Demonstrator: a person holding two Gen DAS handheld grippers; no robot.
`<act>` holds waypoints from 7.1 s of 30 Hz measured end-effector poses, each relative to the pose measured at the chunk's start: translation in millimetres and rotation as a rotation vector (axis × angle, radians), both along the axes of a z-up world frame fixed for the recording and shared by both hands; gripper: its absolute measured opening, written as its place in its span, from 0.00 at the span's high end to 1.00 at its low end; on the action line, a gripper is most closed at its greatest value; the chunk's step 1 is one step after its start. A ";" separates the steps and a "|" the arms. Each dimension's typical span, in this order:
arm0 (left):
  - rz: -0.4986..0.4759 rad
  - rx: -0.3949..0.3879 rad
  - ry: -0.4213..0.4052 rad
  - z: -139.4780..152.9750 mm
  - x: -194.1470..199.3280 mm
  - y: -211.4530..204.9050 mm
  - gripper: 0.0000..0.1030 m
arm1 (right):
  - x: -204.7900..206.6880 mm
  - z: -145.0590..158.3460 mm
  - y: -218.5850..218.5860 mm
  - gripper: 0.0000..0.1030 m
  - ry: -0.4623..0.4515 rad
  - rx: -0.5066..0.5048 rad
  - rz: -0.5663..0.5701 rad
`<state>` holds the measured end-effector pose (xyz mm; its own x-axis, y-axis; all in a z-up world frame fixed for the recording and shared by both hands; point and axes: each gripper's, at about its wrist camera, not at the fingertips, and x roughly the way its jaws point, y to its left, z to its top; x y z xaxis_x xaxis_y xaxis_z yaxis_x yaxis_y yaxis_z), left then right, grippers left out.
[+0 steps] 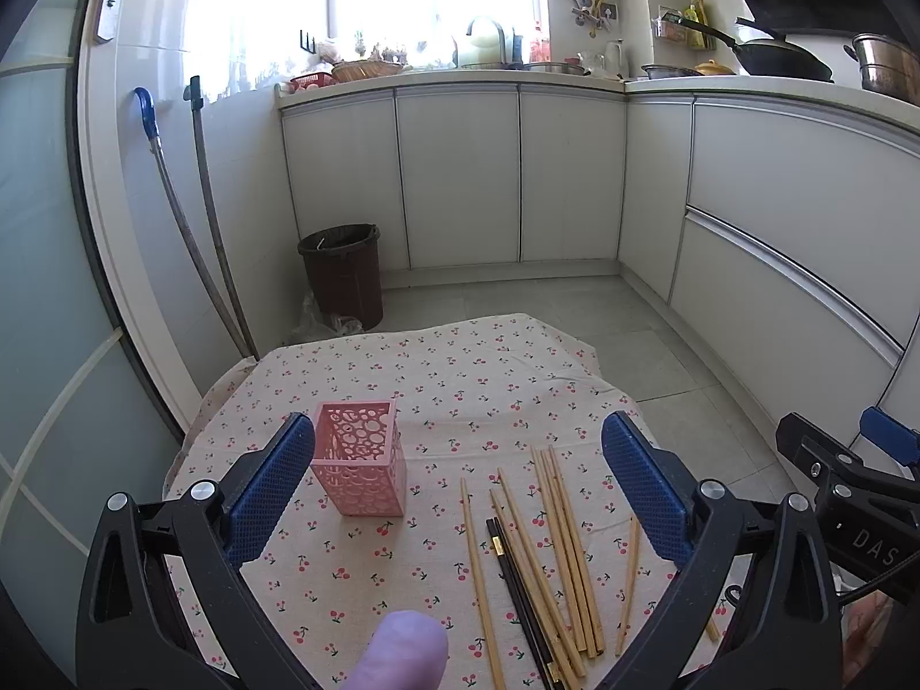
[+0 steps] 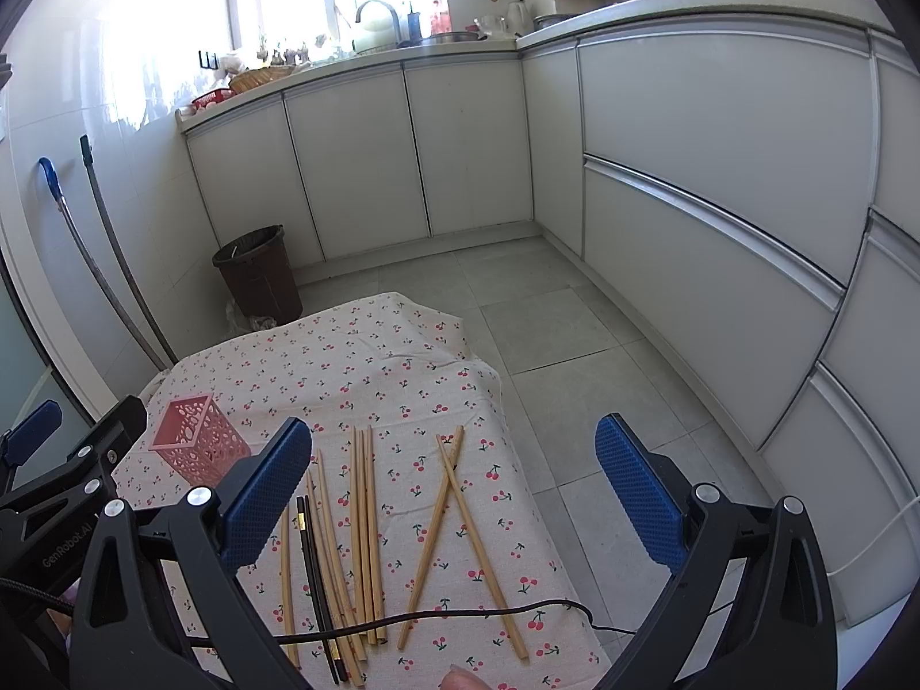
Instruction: Organize utensils
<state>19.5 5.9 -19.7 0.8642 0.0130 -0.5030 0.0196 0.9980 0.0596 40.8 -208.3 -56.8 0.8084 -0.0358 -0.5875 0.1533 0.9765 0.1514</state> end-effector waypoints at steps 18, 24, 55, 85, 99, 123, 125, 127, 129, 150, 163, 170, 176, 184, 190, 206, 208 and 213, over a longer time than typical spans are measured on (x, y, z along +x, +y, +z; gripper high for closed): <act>0.024 -0.246 0.739 -117.6 83.7 45.4 0.07 | 22.0 -35.8 -28.2 0.06 0.183 0.147 -0.071; 0.045 -0.344 0.837 -158.1 85.7 57.5 0.07 | 26.8 -47.2 -34.9 0.06 0.241 0.209 -0.079; 0.146 -0.276 0.745 -170.5 170.3 62.2 0.48 | 138.3 -67.9 -69.9 0.06 0.318 0.479 -0.070; -0.076 -0.180 0.678 -153.6 171.7 -6.3 0.95 | 158.9 -156.5 -46.7 0.74 0.613 0.275 0.067; -0.194 -0.303 0.494 -71.7 93.5 39.4 0.95 | 181.7 -175.4 -2.8 0.89 0.620 0.052 0.129; -0.169 -0.411 0.317 -14.0 75.8 87.3 0.95 | 88.3 -25.8 26.1 0.94 0.150 0.051 0.207; -0.165 -0.408 0.284 -2.8 71.9 90.0 0.95 | 80.0 -2.3 29.5 0.94 0.078 0.066 0.212; -0.156 -0.415 0.244 10.2 69.5 94.3 0.95 | 76.3 16.3 30.4 0.94 0.024 0.103 0.217; -0.144 -0.425 0.216 21.1 69.9 98.3 0.95 | 74.5 33.9 31.3 0.94 -0.026 0.129 0.220; 0.054 -0.403 0.044 64.3 120.5 145.7 0.94 | 115.9 98.3 90.3 0.94 -0.198 0.321 0.327; 0.101 -0.465 0.002 61.3 105.7 171.8 0.63 | 155.6 62.6 130.6 0.94 -0.135 0.302 0.327; 0.104 -0.453 0.059 46.8 117.5 172.7 0.62 | 168.6 35.5 157.8 0.91 -0.057 0.275 0.354; 0.088 -0.404 0.120 30.7 120.9 161.5 0.62 | 157.8 30.4 165.5 0.90 -0.013 0.203 0.362; 0.038 -0.345 0.184 21.0 119.4 130.1 0.53 | 130.1 27.4 138.7 0.70 0.021 0.105 0.320; 0.001 -0.294 0.254 6.5 119.3 100.2 0.42 | 108.5 21.4 102.7 0.48 0.050 0.055 0.244; -0.141 -0.139 0.456 -37.6 116.6 5.9 0.13 | 50.1 3.8 -4.6 0.15 0.103 0.027 0.056; -0.155 -0.131 0.517 -51.0 121.5 -5.9 0.12 | 38.3 8.9 -23.8 0.13 0.081 0.067 0.065; -0.149 -0.176 0.668 -86.9 141.9 -23.6 0.12 | 26.4 21.8 -67.0 0.08 0.027 0.232 0.069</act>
